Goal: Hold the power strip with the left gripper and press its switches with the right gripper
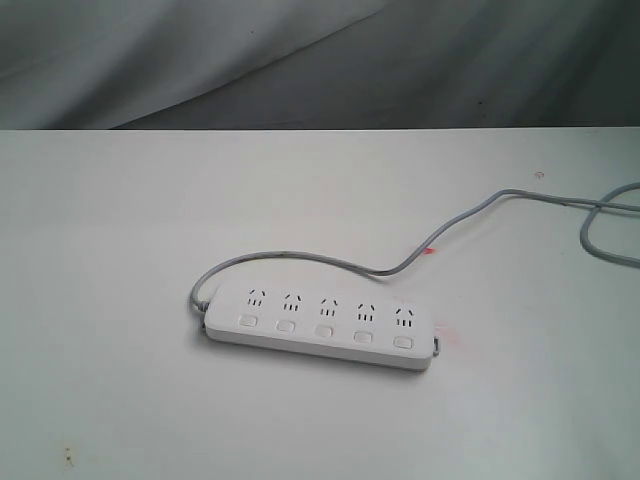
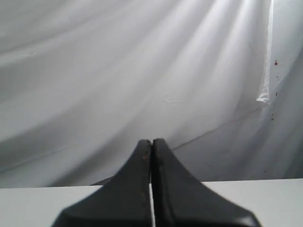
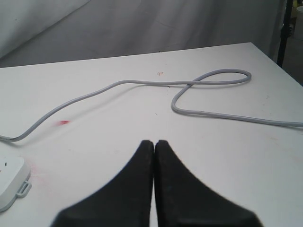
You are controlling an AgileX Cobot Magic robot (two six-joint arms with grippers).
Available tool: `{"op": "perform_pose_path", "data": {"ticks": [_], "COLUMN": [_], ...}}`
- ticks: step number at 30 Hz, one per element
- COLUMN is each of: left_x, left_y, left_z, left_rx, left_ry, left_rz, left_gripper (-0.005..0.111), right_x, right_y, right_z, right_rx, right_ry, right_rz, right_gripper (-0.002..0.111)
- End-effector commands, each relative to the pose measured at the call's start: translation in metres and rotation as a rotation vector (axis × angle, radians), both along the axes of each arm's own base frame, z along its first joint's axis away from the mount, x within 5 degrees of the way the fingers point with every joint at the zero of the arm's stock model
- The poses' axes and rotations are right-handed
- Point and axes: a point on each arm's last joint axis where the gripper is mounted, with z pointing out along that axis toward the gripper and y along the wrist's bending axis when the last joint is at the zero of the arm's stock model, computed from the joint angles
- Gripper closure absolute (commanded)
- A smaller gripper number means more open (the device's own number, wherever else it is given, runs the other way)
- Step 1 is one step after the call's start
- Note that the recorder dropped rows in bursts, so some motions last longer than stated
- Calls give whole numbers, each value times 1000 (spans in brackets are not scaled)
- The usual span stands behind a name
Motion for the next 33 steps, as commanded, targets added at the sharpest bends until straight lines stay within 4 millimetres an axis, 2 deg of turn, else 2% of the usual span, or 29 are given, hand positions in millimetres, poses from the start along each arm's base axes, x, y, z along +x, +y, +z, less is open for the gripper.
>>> {"op": "perform_pose_path", "data": {"ticks": [1, 6, 13, 26, 33], "left_x": [-5, -4, 1, 14, 13], "left_y": [0, 0, -1, -1, 0], "left_z": [-2, -8, -31, -99, -100], "left_rx": [-31, -31, -40, -37, -14], "left_ry": [-16, 46, 163, 370, 374], "left_rz": [-14, -11, -11, -7, -1], "left_gripper": [106, 106, 106, 106, 106], "right_x": [0, 0, 0, 0, 0], "right_y": [-1, -1, -1, -1, -1], "right_z": [0, 0, 0, 0, 0], "right_rx": [-6, -6, -6, -6, -6], "right_ry": [-17, -17, -17, -17, -17], "right_rz": [-10, -10, -10, -10, -10], "right_gripper": [108, 108, 108, 108, 108]}}
